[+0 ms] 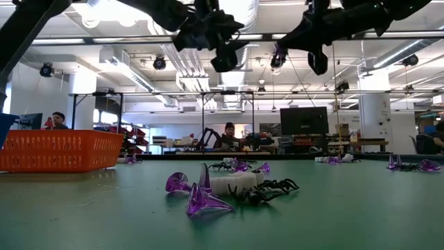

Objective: Sort Halloween decoration
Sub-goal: Put the violet witch hat toy into the orange bin

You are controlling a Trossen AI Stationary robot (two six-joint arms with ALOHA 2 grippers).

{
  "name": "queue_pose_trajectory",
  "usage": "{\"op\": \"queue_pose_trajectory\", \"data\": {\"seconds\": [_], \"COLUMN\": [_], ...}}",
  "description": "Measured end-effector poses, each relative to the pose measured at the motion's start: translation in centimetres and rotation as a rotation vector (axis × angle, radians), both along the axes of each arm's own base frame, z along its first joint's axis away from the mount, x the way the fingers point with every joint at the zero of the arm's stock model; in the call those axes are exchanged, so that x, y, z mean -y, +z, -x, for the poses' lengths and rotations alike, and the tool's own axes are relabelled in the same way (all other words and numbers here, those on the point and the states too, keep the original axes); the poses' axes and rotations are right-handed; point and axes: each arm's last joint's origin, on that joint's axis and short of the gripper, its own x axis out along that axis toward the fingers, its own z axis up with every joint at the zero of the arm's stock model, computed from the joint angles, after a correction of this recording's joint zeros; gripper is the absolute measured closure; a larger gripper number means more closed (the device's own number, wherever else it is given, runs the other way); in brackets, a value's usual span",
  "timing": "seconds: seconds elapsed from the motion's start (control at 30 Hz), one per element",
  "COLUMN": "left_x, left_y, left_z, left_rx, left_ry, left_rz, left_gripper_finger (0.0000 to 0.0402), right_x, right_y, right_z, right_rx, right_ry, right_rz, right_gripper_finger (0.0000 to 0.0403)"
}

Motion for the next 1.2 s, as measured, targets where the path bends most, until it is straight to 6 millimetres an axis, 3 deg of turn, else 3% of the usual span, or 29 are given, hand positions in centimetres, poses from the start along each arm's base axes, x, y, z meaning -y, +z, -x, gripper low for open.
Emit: {"op": "queue_pose_trajectory", "data": {"seconds": [0.47,1.2], "left_x": [1.4,2.3], "left_y": [-0.1,0.4], "left_z": [-1.8,-2.6], "left_rx": [0.057,0.039], "left_ry": [0.064,0.085], "left_rz": [-0.057,0.007], "left_gripper_finger": [0.024,0.024], "right_x": [0.0,-0.7], "right_y": [0.8,0.7], "right_z": [-0.2,-1.6], "right_rx": [0.079,0.122], "right_ry": [0.001,0.048], "right_rz": [0.02,0.033], "right_gripper_finger": [0.0394,0.0394]}}
